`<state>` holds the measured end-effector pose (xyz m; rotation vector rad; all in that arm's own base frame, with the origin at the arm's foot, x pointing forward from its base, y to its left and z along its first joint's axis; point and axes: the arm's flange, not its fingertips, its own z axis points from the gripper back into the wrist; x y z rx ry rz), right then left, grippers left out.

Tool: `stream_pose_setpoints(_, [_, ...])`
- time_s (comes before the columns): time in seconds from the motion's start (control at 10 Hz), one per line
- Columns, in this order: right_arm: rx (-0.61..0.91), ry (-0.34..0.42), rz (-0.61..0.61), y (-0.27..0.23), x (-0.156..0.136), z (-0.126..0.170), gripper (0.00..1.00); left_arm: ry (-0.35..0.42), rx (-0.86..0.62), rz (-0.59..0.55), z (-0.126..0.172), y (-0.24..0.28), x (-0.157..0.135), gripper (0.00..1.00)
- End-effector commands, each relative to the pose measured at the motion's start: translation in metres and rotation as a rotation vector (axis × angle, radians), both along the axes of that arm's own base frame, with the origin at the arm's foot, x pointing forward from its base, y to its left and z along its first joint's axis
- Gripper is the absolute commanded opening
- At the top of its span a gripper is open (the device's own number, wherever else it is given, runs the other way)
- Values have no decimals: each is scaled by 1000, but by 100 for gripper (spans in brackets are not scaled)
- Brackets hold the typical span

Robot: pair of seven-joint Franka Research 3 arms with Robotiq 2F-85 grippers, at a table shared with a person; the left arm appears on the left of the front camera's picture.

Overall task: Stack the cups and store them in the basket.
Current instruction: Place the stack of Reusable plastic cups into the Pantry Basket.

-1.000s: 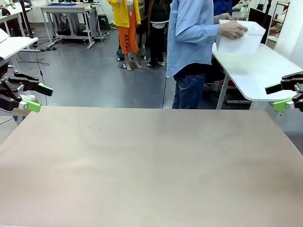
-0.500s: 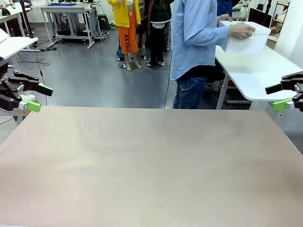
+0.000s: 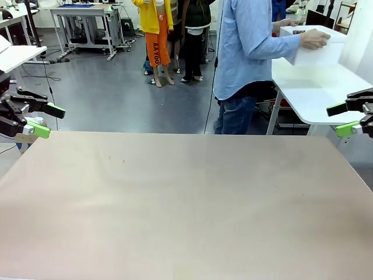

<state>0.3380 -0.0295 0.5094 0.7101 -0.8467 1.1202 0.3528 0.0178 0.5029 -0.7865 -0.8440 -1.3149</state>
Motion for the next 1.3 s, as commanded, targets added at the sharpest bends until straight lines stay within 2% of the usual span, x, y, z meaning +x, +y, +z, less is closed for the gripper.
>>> stream_pose_setpoints(0.0, [17,-15,9,-1,3,2,100,7,-4,-3,3,1,-1,100])
stream_pose_setpoints(1.2, [17,-15,9,-1,3,2,100,7,-4,-3,3,1,-1,100])
